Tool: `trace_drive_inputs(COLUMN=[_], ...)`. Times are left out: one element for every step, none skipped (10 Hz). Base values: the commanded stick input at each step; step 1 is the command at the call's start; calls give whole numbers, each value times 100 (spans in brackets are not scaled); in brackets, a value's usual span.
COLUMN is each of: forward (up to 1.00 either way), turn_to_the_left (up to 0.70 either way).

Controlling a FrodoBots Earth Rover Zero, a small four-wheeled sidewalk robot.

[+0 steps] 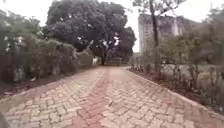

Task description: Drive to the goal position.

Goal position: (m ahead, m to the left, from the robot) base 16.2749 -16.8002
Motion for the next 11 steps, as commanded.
trace_drive_inputs(forward=[70, 70, 70, 70, 70, 70, 70, 70, 70, 70, 70], turn_to_the_left=[0, 0, 0, 0, 0, 0, 0, 0, 0, 0, 0])
